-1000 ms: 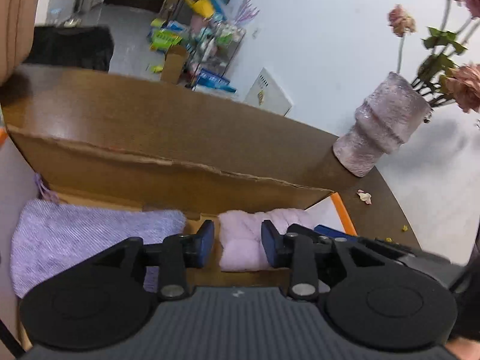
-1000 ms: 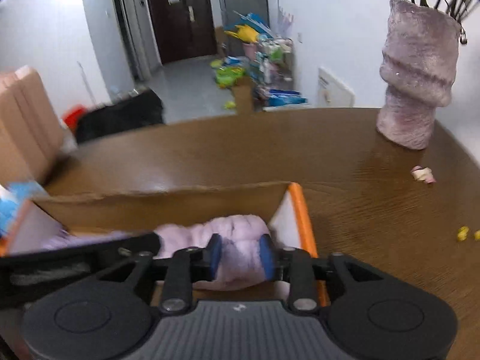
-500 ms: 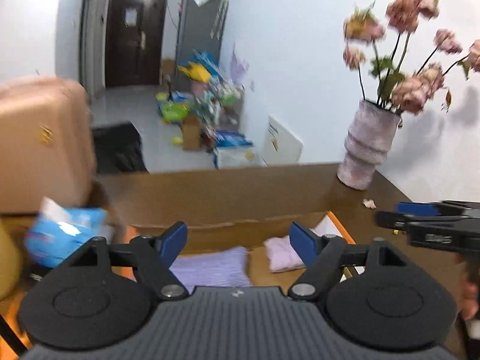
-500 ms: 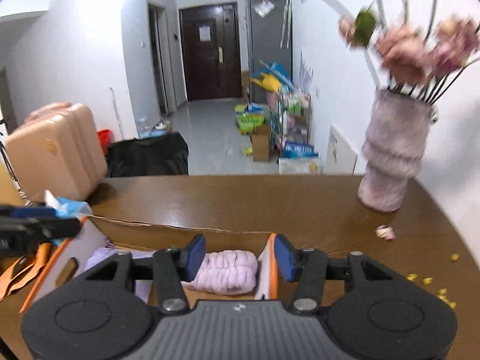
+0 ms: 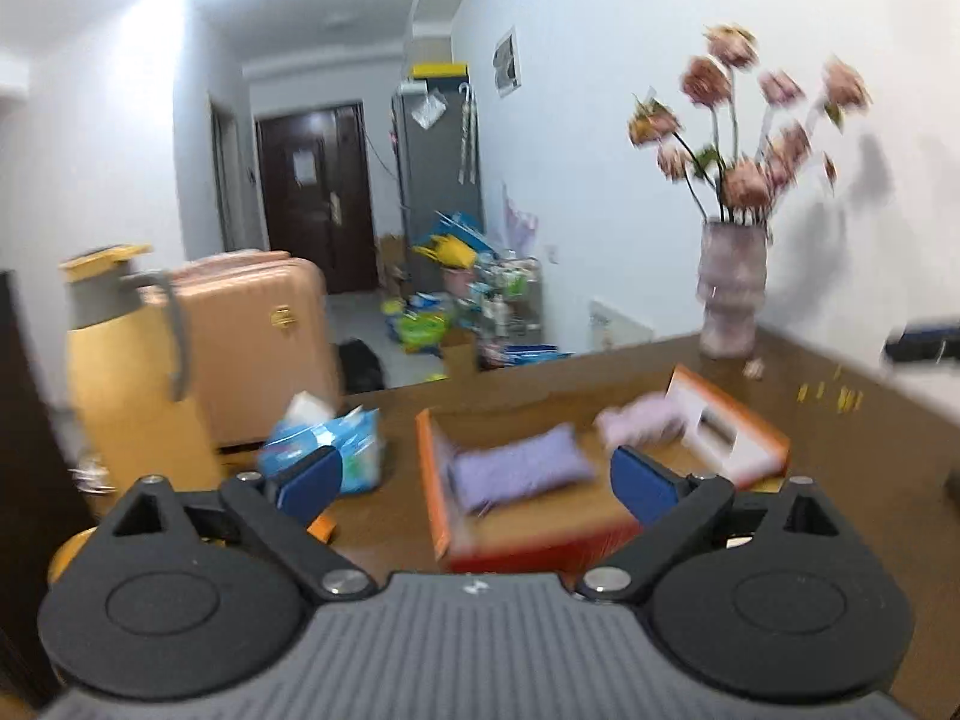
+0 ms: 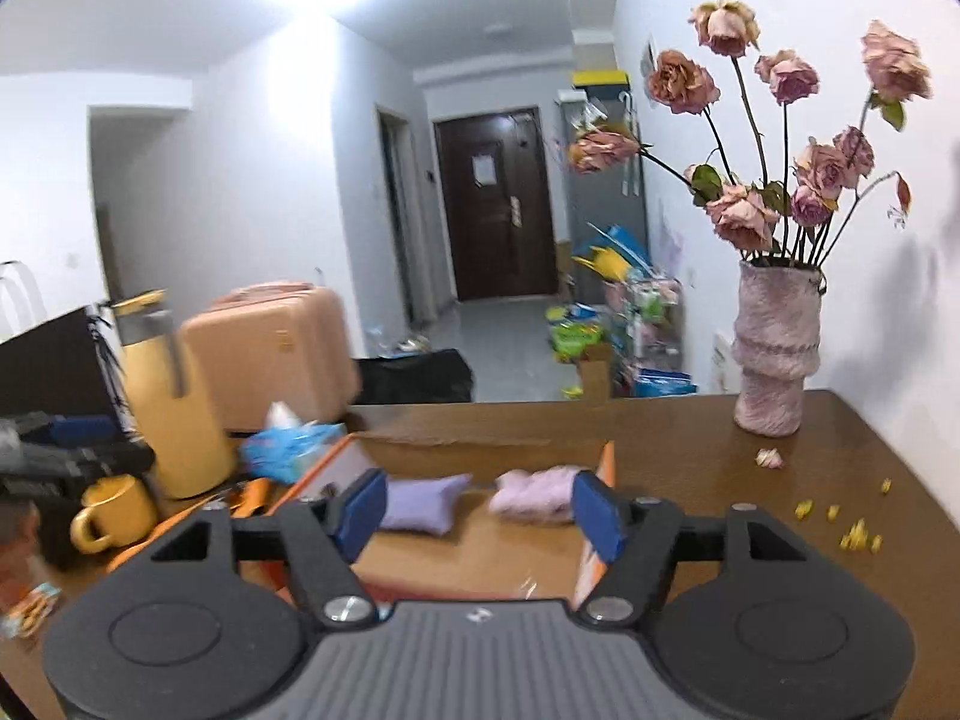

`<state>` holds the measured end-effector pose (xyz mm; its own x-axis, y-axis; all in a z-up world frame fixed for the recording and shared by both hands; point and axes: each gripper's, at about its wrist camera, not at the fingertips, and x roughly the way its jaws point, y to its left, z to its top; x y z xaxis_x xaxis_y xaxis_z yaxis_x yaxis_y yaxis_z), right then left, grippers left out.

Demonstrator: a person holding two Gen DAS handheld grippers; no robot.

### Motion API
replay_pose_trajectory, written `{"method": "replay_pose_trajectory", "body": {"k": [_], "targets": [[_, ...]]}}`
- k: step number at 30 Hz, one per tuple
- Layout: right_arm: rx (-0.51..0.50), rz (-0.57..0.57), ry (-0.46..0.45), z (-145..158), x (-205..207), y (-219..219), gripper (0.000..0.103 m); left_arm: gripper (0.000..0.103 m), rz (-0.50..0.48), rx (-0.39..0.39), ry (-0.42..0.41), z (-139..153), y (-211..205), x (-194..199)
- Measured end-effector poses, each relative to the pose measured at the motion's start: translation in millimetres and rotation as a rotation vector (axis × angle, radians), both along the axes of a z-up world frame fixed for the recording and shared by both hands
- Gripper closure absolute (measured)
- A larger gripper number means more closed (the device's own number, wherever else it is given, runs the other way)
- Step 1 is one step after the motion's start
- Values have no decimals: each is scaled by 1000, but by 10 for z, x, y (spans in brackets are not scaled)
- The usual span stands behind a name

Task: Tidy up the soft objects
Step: 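Withdraw both grippers from the box back over the pile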

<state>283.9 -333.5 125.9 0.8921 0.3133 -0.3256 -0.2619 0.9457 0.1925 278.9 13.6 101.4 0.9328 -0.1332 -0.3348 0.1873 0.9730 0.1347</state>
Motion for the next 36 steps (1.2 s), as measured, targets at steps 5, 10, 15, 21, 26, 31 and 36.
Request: {"method": "replay_pose_trajectory", "body": {"k": [5,10,15,21,26,31,36], "targets": [[-46,-11,-74,-368,-859,249,26,3,-1,-14,-71,-424,101,-958],[-94,-48,-95,-702,-1481,504,25,2,26,-67,-45,-718,133,-1502],[-33,-53,-35,-1058,-1873,608,25,1,-40,-160,61,-925,216,-1760],[-48,-35,43,-1278,-1973,686,25,1,-59,-151,85,-979,146,-1758],[-35,-44,37,-1281,-1923,662,25,1,-51,-145,118,-1051,124,-1658],[-9,-34,60,-1377,-1782,681,26,1,-65,-145,175,-1166,42,-1433],[-1,-28,91,-1471,-1586,708,31,1,-117,-123,208,-1265,-162,-1233]]}}
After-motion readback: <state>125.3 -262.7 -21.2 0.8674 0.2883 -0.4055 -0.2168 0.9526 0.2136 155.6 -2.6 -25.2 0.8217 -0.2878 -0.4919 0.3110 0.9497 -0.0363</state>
